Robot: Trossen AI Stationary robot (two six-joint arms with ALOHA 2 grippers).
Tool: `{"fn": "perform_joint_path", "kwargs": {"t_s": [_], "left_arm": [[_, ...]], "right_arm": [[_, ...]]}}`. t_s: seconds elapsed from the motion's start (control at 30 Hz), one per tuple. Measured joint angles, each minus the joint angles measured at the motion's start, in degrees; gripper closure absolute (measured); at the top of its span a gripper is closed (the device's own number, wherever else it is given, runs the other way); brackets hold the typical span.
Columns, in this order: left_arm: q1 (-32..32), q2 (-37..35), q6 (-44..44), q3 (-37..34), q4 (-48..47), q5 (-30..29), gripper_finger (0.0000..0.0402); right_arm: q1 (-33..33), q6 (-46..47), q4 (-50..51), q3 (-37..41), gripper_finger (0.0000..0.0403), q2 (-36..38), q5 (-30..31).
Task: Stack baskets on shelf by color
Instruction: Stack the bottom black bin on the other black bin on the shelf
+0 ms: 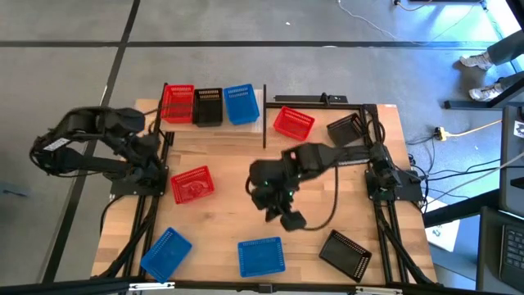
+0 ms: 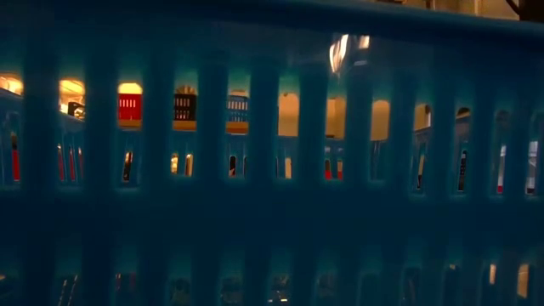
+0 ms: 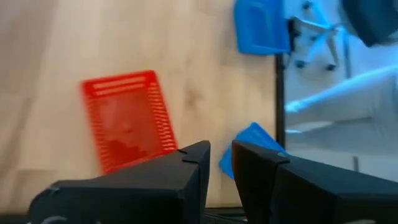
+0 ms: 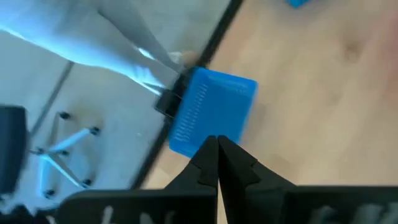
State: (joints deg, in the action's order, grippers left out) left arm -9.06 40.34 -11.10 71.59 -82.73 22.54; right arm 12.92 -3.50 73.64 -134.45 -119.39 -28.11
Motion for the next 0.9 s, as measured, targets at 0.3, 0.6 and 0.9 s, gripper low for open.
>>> {"fn": "perform_joint_path", "kwargs": {"t_s": [0.3,0.6,0.9], "left_arm": [[0.44,-1.82,-0.30,-12.26,10.25,4.55,0.0343],[5.04,0.13,2.59,-16.10,26.58,6.80,0.0343],[12.44,6.52,4.89,-16.15,38.81,6.63,0.0343]], "right_arm": [[4.79,18.84,5.41,0.02,0.0403,0.00,10.38],[8.50,28.61,16.27,0.05,0.0403,0.78,17.91],[10.63,34.71,16.28,3.62,0.0403,6.35,24.36]]}}
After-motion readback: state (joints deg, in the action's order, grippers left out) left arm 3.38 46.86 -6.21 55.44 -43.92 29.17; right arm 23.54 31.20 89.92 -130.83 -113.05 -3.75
